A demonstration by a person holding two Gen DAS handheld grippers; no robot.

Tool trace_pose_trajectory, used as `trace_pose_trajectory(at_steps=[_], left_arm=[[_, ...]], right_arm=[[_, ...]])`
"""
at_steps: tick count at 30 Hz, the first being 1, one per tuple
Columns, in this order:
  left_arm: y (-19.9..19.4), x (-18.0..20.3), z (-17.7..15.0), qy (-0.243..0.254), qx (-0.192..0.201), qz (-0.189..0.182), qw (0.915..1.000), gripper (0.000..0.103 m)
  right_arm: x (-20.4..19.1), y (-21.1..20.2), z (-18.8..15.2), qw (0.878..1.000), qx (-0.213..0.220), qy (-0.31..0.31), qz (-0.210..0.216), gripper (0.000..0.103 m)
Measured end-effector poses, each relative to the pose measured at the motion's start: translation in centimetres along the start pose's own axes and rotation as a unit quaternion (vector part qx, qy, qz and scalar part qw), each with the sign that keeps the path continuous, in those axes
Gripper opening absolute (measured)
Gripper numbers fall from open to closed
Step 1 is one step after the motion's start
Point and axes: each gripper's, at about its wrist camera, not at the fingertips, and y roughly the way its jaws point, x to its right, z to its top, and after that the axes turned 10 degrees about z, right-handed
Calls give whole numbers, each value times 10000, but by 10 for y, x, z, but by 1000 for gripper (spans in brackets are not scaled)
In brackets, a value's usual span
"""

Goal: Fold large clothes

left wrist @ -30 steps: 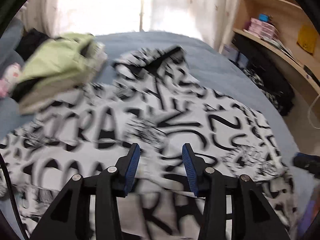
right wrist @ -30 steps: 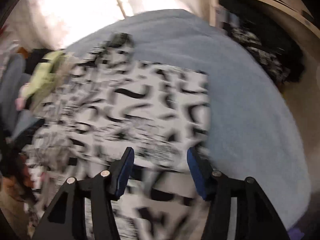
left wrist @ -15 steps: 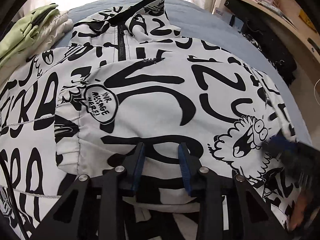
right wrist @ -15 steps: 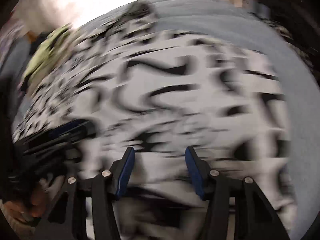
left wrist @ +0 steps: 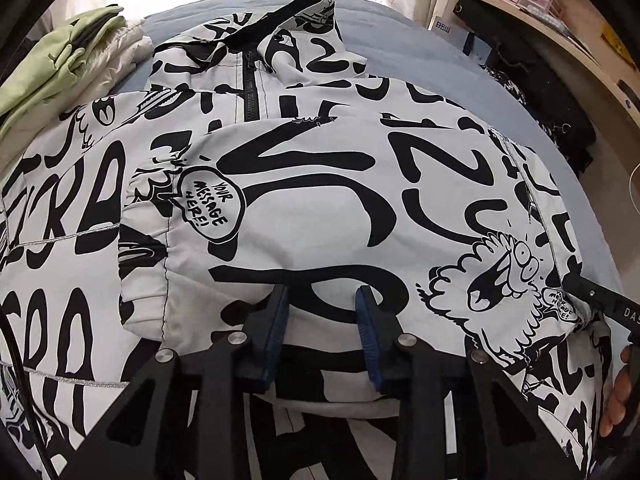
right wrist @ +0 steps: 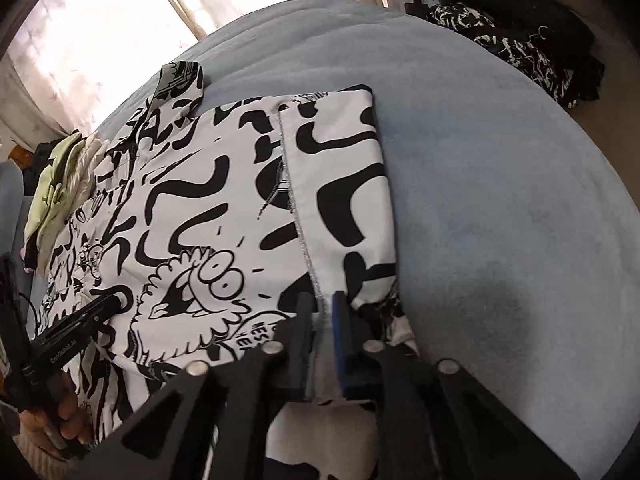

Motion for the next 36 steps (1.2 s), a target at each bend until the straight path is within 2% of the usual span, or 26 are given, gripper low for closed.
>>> trace_pose_trajectory(at_steps=[2,5,7,15,20,23,30,36], left_arm=[[-2,0,0,-33,-15,7,10000,33],[-8,-1,-2,-78,-10,46,10000,34],[-13,-1,-3,-77,14,62,10000,35],[-41,3,-12,32,241,115,9996,37],[-64,6,-22,75,387,109,9992,38],[-77,8,-32,137,437,110,9989,39],[-111,7,-63,162,489,15,9987,39],[-146,-7,-92,46,624,-67,9980,43]], right_arm=[[-3,0,0,10000,-14,-1,83,28],[-10,-4,-1,9999,-19,-70,116,38],[-14,-8,-2,9999,8,-72,128,40],[-8,-35,-10,9990,180,274,293,41],[-4,-54,-21,9991,232,358,55,46],[1,-64,-32,9987,229,462,19,53],[1,-94,-61,9976,325,609,73,55],[-17,-127,-86,9970,529,538,175,59]])
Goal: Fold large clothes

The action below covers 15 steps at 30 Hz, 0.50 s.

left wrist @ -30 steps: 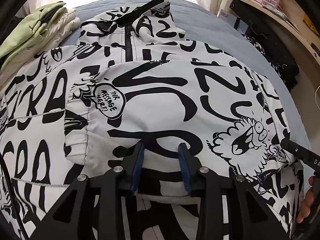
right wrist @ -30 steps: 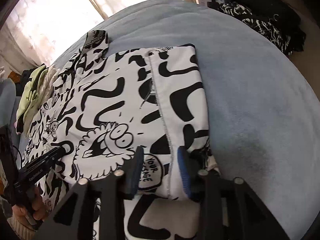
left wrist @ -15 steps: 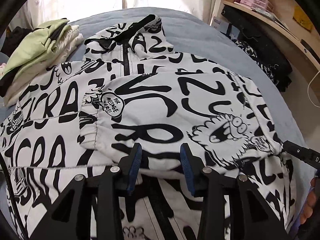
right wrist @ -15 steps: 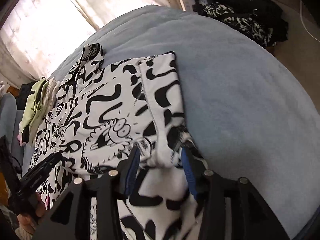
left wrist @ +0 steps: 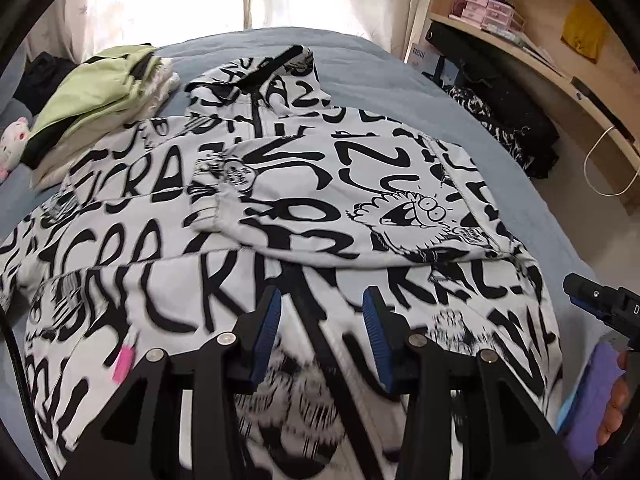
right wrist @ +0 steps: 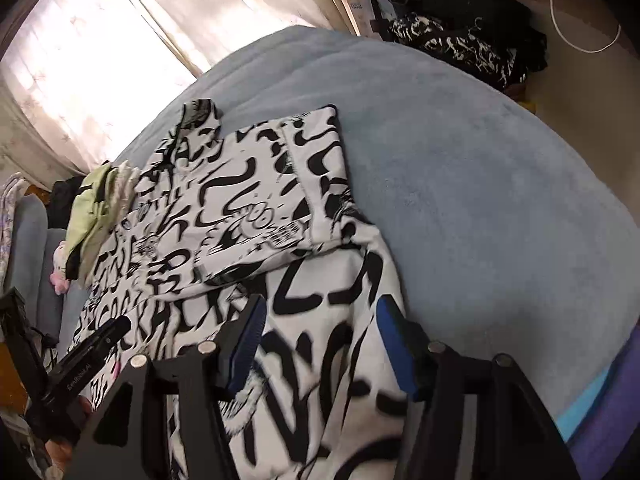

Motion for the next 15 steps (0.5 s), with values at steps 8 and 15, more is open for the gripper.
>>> trace_pose_trajectory(at_steps=[8,15], left_arm=[[-41,-47,-21,-391,167,160,9990,45],[-60,-107,-32,-962,229,352,9945,47]], right_arm=[[-50,-24,-28,9991,15,-343,261,62],[-120,-26,-46,9928,-126,-972,685,62]])
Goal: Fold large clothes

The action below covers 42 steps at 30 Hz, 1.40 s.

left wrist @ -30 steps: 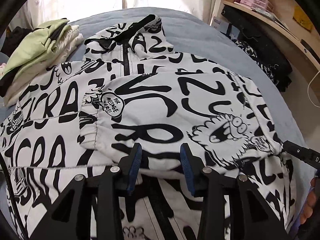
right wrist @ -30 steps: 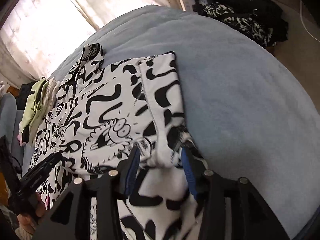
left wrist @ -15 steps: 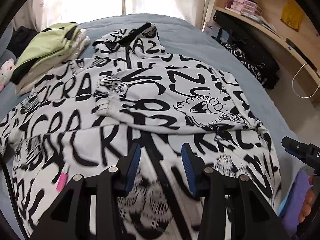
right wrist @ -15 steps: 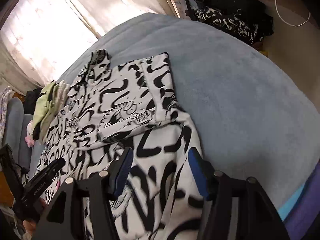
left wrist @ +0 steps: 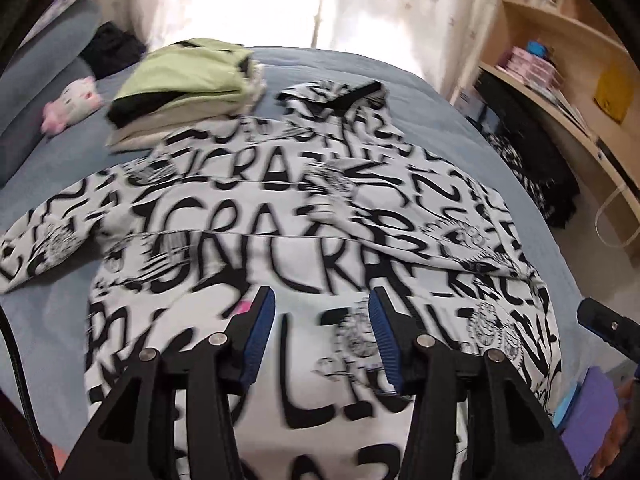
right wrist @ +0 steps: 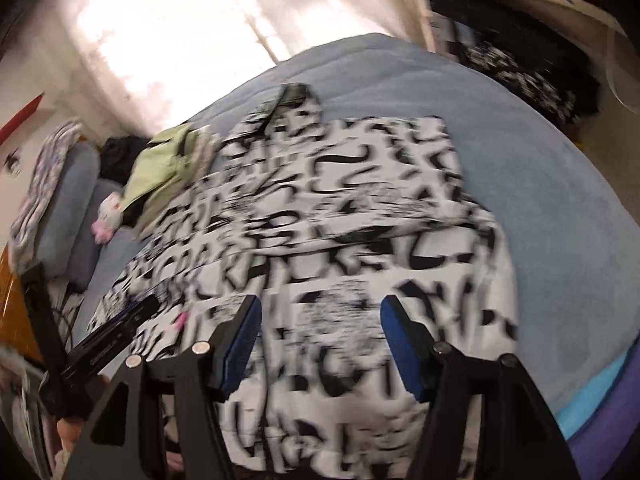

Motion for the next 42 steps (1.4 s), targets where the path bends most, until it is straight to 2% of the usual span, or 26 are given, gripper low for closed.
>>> trace_pose_trajectory(at_steps=[3,8,13,19,24,30,33,38,40,42], left_arm=[[-4,-28,-1,-248,2,79,9997,48],[-11,-78,0,-581,80,296,9978,48],[-16,-132,-1,-927,132,469,9945,49],[-13,-206,-5,-1428,133,703,9872,51],[-4,-270,-15,-2033,55,634,9771,51],[17,-344,-32,-2827,47,391,9584,51],[37,-378,-42,-3294,-17,174,9440,51],[74,-425,-61,-4074,-151,-23,9131,51],[84,-438,-66,-4323,-106,-225,9014,52],[90,-445,-66,-4436,13,-279,8958,51]], right_arm=[[-40,10,1,9989,-53,-398,222,62],[-98,36,2,9944,-105,-1009,311,62],[-144,65,1,9895,-170,-1366,440,62],[-191,108,-1,9843,-171,-1706,430,62],[-227,149,1,9812,-150,-1890,350,62],[-271,197,-3,9767,-240,-2095,389,62],[-296,223,-11,9722,-371,-2265,456,62],[-332,261,-32,9616,-672,-2601,554,62],[-339,269,-40,9579,-734,-2712,582,62],[-344,277,-48,9540,-815,-2833,548,62]])
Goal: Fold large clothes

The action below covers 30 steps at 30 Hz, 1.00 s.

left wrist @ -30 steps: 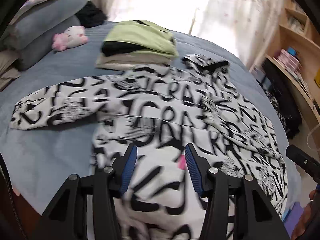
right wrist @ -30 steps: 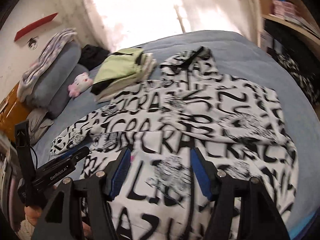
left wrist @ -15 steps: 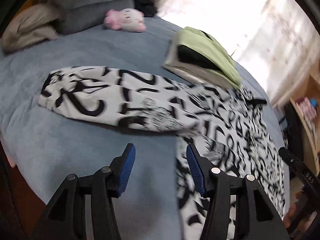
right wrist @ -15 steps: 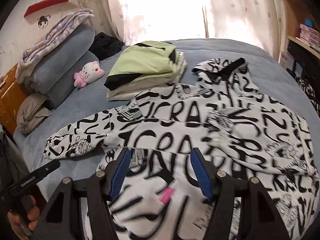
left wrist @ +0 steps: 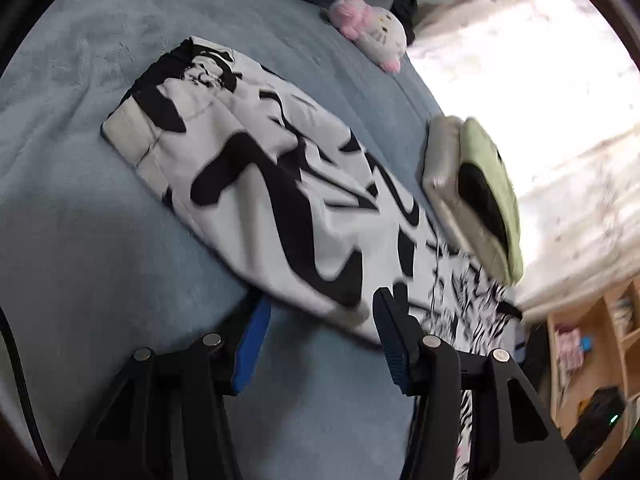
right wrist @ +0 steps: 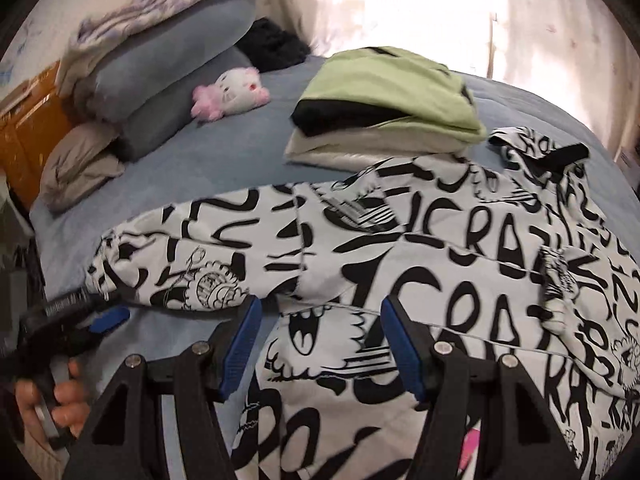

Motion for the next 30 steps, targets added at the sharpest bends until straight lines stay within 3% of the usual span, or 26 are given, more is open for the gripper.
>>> trace_pose_trajectory(at_steps=[10,13,15,18,25,30], left_arm=[[33,12,27,-8,138,419,9990,48],[34,23,30,67,244,741,9969,11],[30,27,32,66,329,802,9962,6],[11,46,30,308,758,1065,9909,4],[-60,135,19,1151,1737,1109,9717,4],[-108,223,-12,1948,2147,700,9545,4]], right_arm=[[2,29,-3,9993,-329,96,-113,62],[4,31,-3,9991,-379,145,-92,62],[6,30,-3,9990,-388,209,-44,62],[11,24,-5,9991,-336,243,3,62],[38,-6,-6,9987,-83,500,37,62],[74,-45,-14,9958,266,874,8,62]])
